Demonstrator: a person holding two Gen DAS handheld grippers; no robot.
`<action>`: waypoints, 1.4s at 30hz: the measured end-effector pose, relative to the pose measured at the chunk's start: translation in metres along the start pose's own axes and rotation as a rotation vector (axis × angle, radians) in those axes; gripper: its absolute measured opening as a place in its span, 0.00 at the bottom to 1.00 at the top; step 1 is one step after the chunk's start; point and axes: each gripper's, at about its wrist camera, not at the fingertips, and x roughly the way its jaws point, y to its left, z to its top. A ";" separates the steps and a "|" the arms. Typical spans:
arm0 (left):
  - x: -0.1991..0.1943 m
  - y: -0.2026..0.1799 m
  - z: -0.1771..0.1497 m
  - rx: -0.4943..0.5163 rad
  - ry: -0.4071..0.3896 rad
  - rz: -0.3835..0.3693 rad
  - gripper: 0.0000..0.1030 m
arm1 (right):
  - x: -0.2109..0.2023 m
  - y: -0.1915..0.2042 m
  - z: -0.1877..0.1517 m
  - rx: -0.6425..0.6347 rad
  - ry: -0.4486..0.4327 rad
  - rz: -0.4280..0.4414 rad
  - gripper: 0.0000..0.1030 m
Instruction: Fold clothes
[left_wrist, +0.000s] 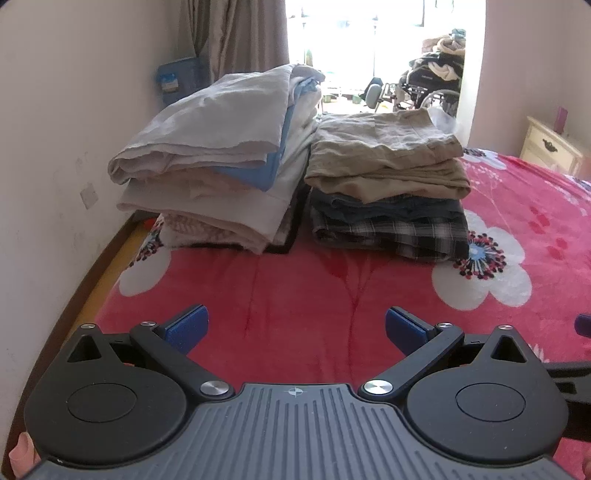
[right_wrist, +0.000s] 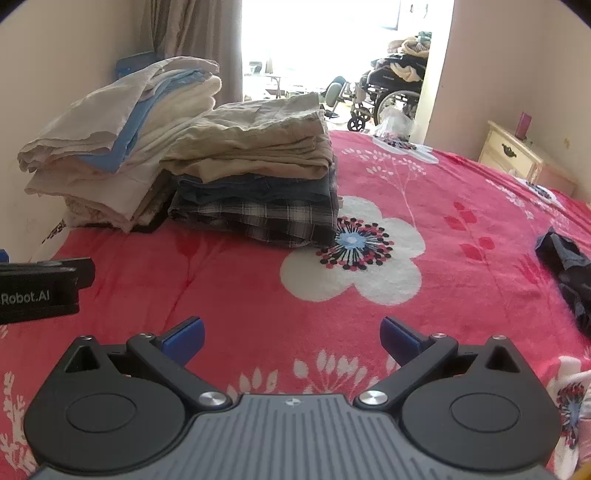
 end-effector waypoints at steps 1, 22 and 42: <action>0.000 0.000 0.000 -0.003 -0.001 0.000 1.00 | -0.001 0.001 0.000 -0.005 -0.003 0.001 1.00; 0.002 -0.001 -0.003 0.003 0.018 -0.006 1.00 | 0.002 0.003 -0.001 -0.015 0.025 0.008 1.00; 0.003 -0.001 -0.001 -0.001 0.028 -0.004 1.00 | 0.003 0.003 -0.001 -0.013 0.031 0.000 1.00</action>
